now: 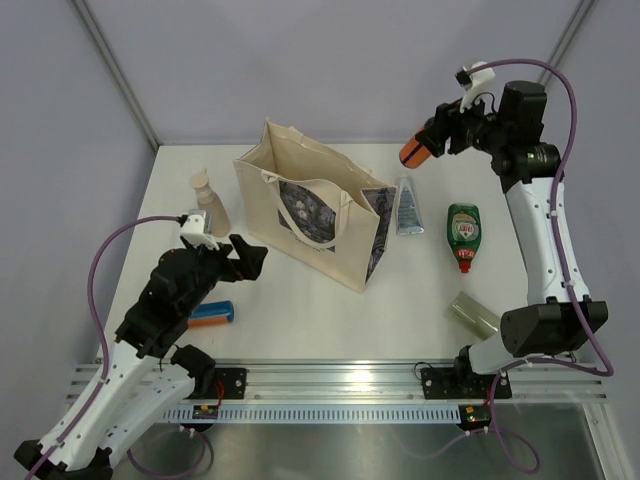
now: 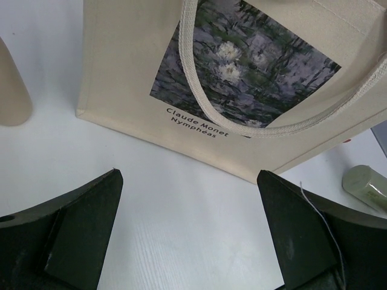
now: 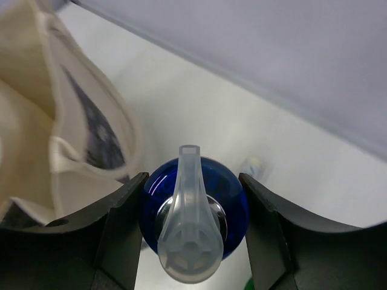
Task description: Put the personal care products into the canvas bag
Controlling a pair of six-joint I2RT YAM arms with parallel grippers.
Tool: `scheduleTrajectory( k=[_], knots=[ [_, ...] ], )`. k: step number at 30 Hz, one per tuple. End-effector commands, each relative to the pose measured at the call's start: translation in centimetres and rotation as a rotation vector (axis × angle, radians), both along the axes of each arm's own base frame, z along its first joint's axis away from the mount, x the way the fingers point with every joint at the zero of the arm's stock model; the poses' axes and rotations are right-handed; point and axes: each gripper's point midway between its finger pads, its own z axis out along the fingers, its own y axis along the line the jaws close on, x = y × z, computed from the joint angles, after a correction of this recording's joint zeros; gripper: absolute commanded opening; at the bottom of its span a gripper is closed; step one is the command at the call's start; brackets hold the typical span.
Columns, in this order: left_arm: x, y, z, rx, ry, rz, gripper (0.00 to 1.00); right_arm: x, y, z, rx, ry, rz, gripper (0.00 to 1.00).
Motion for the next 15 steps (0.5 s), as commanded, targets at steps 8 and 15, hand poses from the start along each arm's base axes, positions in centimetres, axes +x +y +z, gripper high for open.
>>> scheduleTrajectory(
  k=[8,15],
  knots=[
    [0.0,0.2,0.6,-0.045,-0.018,0.020,0.99,-4.8,16.1,15.0,0.182,-0.287,0.407,0.00],
    [-0.9,0.5,-0.1,-0.063,0.023,0.033,0.99,-1.2,22.1,12.9,0.185,-0.290,0.443,0.00]
  ],
)
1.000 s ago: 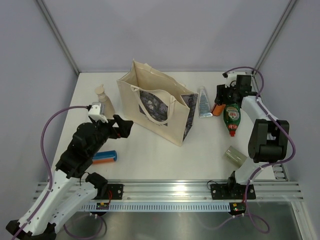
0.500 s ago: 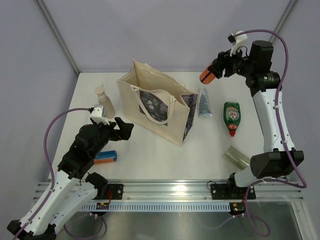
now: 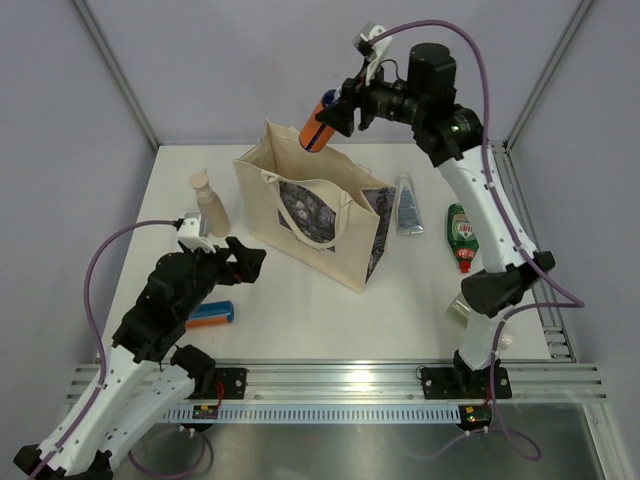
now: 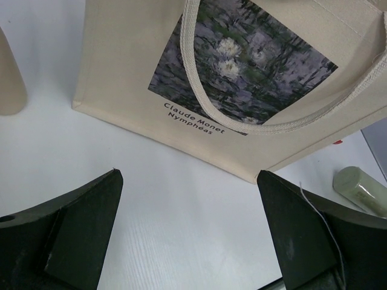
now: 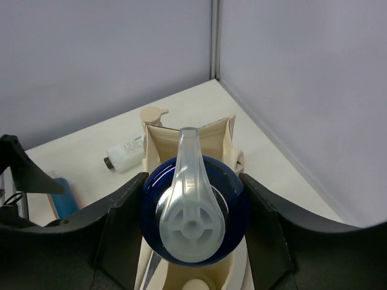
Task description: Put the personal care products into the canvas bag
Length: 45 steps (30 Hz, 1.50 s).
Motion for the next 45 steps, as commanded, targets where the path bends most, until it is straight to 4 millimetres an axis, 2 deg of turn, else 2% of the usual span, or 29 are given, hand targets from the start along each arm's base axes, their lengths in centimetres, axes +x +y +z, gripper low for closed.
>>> scheduleTrajectory(
  k=[1,2,6,10,11,12,13,15,16,18,19,20,22,24,26,28,32,33,35,36,37,38,39,40,41,42,43,44,45],
  knots=[
    [-0.3,0.4,-0.1,-0.029,0.008,0.022,0.99,2.9,2.3,0.8,0.047,-0.067,-0.025,0.00],
    [-0.4,0.4,-0.2,-0.032,0.013,0.025,0.99,3.2,2.7,1.1,0.050,-0.084,-0.025,0.00],
    [-0.9,0.9,-0.8,-0.029,0.034,0.042,0.99,4.9,5.1,-1.9,0.007,-0.080,-0.016,0.00],
    [-1.1,1.3,-1.1,-0.033,0.040,0.058,0.99,4.7,8.2,-7.0,-0.066,-0.016,0.041,0.00],
    [-1.1,1.4,-1.3,-0.031,0.045,0.062,0.99,3.9,9.5,-8.1,-0.087,-0.006,0.067,0.00],
    [-1.2,1.4,-1.4,-0.031,0.045,0.065,0.99,4.1,9.9,-9.1,-0.114,-0.017,0.061,0.00],
    [-1.1,1.4,-1.5,-0.032,0.048,0.068,0.99,4.3,10.5,-11.3,-0.146,0.010,0.054,0.00],
    [-1.0,1.7,-2.1,-0.030,0.064,0.088,0.99,5.9,11.2,-13.5,-0.179,0.018,-0.054,0.00],
    [-1.0,1.8,-2.2,-0.040,0.074,0.103,0.99,6.7,11.2,-14.7,-0.195,0.029,-0.099,0.00],
    [-0.7,2.5,-3.2,-0.027,0.111,0.156,0.99,8.8,10.7,-15.6,-0.204,0.015,-0.236,0.00],
    [-0.7,2.6,-3.5,-0.037,0.131,0.177,0.99,9.8,10.5,-17.0,-0.222,0.025,-0.289,0.00],
    [-0.7,2.8,-4.0,-0.030,0.153,0.195,0.99,11.0,9.9,-17.0,-0.209,0.011,-0.370,0.00],
    [-0.4,2.9,-4.8,-0.028,0.188,0.224,0.99,12.3,9.5,-18.9,-0.230,0.017,-0.431,0.00],
    [-0.1,2.9,-5.5,-0.023,0.214,0.241,0.99,12.9,9.7,-20.1,-0.240,0.009,-0.439,0.00],
    [0.2,2.9,-5.6,-0.032,0.224,0.260,0.99,12.6,10.3,-22.5,-0.271,0.027,-0.394,0.02],
    [0.6,3.0,-5.7,-0.023,0.230,0.276,0.99,12.3,10.7,-24.7,-0.296,0.066,-0.366,0.07],
    [1.1,3.5,-5.3,0.019,0.214,0.295,0.99,11.5,11.3,-27.0,-0.321,0.122,-0.318,0.18],
    [1.2,3.7,-5.2,0.041,0.205,0.294,0.99,11.5,11.2,-27.1,-0.326,0.128,-0.313,0.28],
    [1.5,4.2,-5.1,0.068,0.187,0.317,0.99,11.1,11.2,-27.4,-0.338,0.144,-0.287,0.42],
    [1.6,4.6,-5.1,0.091,0.179,0.327,0.99,10.9,11.0,-27.0,-0.336,0.145,-0.278,0.51],
    [1.8,4.9,-5.1,0.104,0.174,0.340,0.99,10.4,10.7,-26.9,-0.350,0.157,-0.265,0.74],
    [2.0,5.5,-5.0,0.127,0.163,0.373,0.99,10.2,10.5,-26.3,-0.342,0.165,-0.238,0.85],
    [2.2,5.8,-5.0,0.141,0.156,0.386,0.99,9.9,10.2,-24.4,-0.322,0.157,-0.222,0.94],
    [2.5,6.1,-4.5,0.162,0.134,0.393,0.99,9.5,10.0,-23.3,-0.312,0.156,-0.191,0.99],
    [2.9,6.3,-4.6,0.186,0.135,0.394,0.99,8.5,9.4,-22.8,-0.314,0.187,-0.113,1.00],
    [3.4,6.8,-4.0,0.203,0.124,0.406,0.99,7.8,8.9,-19.9,-0.279,0.162,-0.077,0.99],
    [3.9,6.9,-3.6,0.208,0.119,0.411,0.99,6.1,8.8,-18.7,-0.261,0.179,0.013,1.00],
    [4.5,6.6,-4.0,0.224,0.145,0.390,0.99,5.5,8.3,-17.2,-0.241,0.167,0.046,0.99],
    [5.3,7.4,-2.8,0.229,0.136,0.406,0.99,4.8,7.1,-14.0,-0.211,0.127,0.059,0.99]
  ],
)
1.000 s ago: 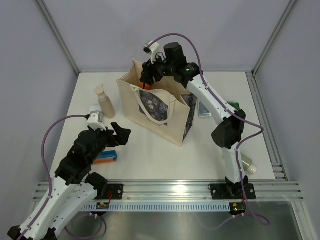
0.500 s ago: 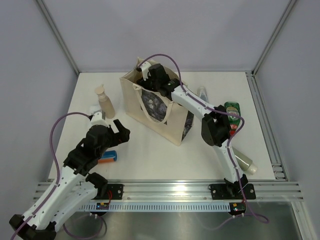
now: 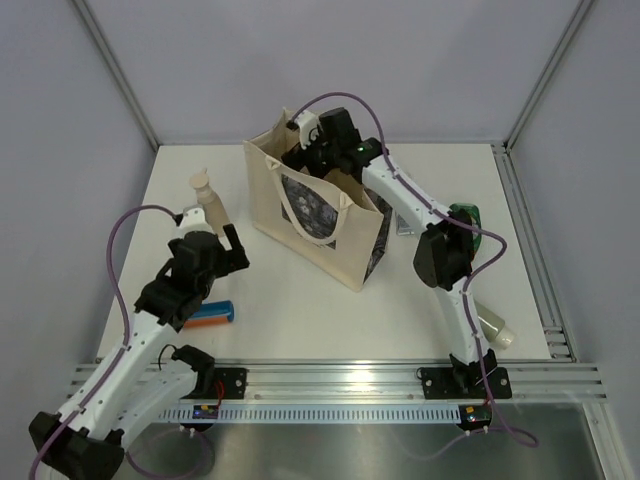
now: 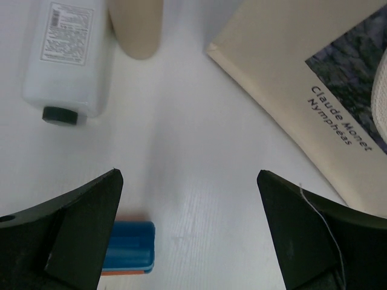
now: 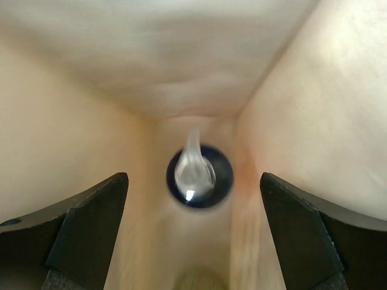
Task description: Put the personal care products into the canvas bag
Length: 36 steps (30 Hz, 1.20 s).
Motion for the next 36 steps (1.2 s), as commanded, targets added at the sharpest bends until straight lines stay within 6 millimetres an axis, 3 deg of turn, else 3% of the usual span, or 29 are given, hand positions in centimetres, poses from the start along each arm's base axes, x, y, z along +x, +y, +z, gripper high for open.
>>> scheduleTrajectory(
  k=[1,2,3,4,5,6,8,10,13,15,21,22,23,28,36],
  knots=[
    [3.5,0.8,4.6,0.024,-0.099,0.006,0.99,-4.8,-2.7,15.7,0.205,-0.145,0.203,1.00],
    [4.3,0.9,4.1,0.030,-0.068,0.003,0.99,-6.1,-3.5,18.2,0.229,-0.174,0.230,0.99],
    [5.3,1.9,5.2,0.028,-0.085,0.024,0.99,-6.8,-4.4,20.1,0.245,-0.199,0.248,1.00],
    [5.9,1.7,5.3,0.010,-0.073,0.002,0.99,-8.3,-5.0,21.0,0.252,-0.189,0.290,0.99],
    [6.5,2.1,5.3,0.005,-0.060,0.011,0.99,-10.0,-5.9,23.4,0.272,-0.227,0.310,0.99],
    [7.7,3.2,5.3,-0.001,-0.041,0.043,0.99,-10.6,-6.8,24.1,0.278,-0.232,0.315,0.99],
    [8.9,3.4,5.1,-0.032,-0.020,0.030,0.99,-13.7,-8.3,26.0,0.301,-0.242,0.354,1.00],
    [10.8,4.0,4.2,-0.042,0.009,0.034,0.98,-15.0,-9.8,26.6,0.313,-0.246,0.365,1.00],
    [13.2,4.1,3.2,-0.035,0.011,0.005,0.96,-17.0,-12.5,26.1,0.318,-0.228,0.358,0.99],
    [14.4,4.3,2.0,-0.014,0.023,-0.003,0.95,-18.1,-14.1,24.6,0.304,-0.191,0.356,0.99],
    [16.2,6.0,0.2,0.068,0.029,0.036,0.95,-19.0,-18.2,19.6,0.274,-0.092,0.292,0.99],
    [16.4,6.5,-0.2,0.092,0.028,0.058,0.95,-19.5,-18.5,19.4,0.269,-0.100,0.294,0.99],
    [16.3,6.8,-0.7,0.112,0.030,0.061,0.95,-19.5,-18.8,18.1,0.259,-0.074,0.286,0.99],
    [18.1,7.9,-0.5,0.167,-0.062,0.090,0.96,-20.4,-19.3,15.9,0.251,-0.039,0.278,0.98],
    [20.8,8.8,-3.1,0.214,0.006,0.114,0.94,-21.4,-20.0,16.6,0.258,-0.052,0.263,0.98]
  ],
)
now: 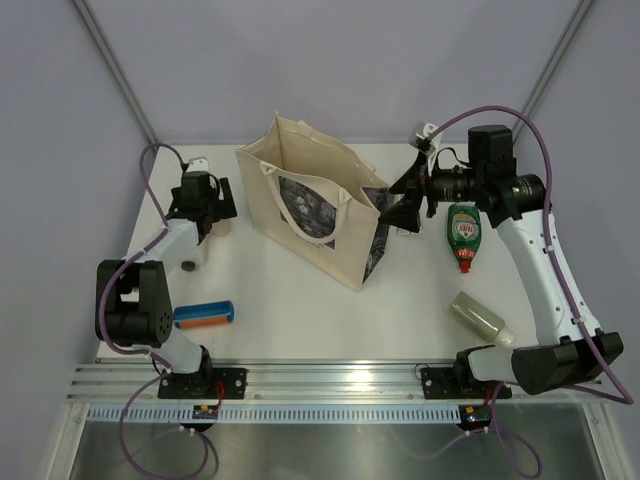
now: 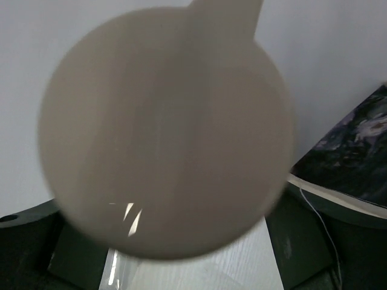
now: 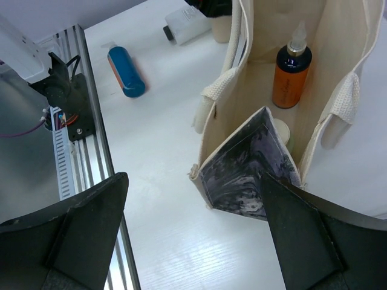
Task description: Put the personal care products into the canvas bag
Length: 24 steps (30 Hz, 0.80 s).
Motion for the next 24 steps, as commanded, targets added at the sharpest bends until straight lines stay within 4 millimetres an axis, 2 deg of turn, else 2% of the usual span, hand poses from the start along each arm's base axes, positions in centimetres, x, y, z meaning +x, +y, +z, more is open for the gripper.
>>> scheduleTrajectory(
  k=[1,6,13,16,17,20,21,23,24],
  knots=[
    [2.6,1.5,2.4,0.056,-0.096,0.043,0.94,-1.1,-0.4,2.1,0.029,-0.075,0.016,0.98],
    [3.2,2.1,2.4,0.060,-0.122,0.072,0.90,-1.2,-0.6,2.1,0.036,-0.067,0.003,0.98],
    [4.3,1.3,1.5,0.033,-0.111,0.025,0.81,-1.2,-0.8,1.9,0.039,-0.064,-0.008,0.98],
    [4.8,1.1,1.3,0.023,-0.104,0.009,0.68,-1.2,-0.7,1.7,0.041,-0.051,-0.011,0.98],
    [4.9,1.1,1.3,0.019,-0.105,0.005,0.58,-1.2,-0.7,1.6,0.041,-0.050,-0.012,0.98],
    [5.1,0.9,1.5,0.004,-0.113,-0.014,0.45,-1.2,-0.8,1.5,0.041,-0.047,-0.015,0.98],
    [5.1,0.9,1.7,0.002,-0.115,-0.022,0.36,-1.3,-0.8,1.5,0.041,-0.049,-0.015,0.98],
    [5.1,0.1,2.0,-0.019,-0.117,-0.066,0.25,-1.4,-0.9,1.5,0.042,-0.050,-0.017,0.98],
    [5.1,-0.7,2.9,-0.044,-0.139,-0.101,0.16,-1.4,-0.9,1.5,0.041,-0.049,-0.018,0.98]
  ],
)
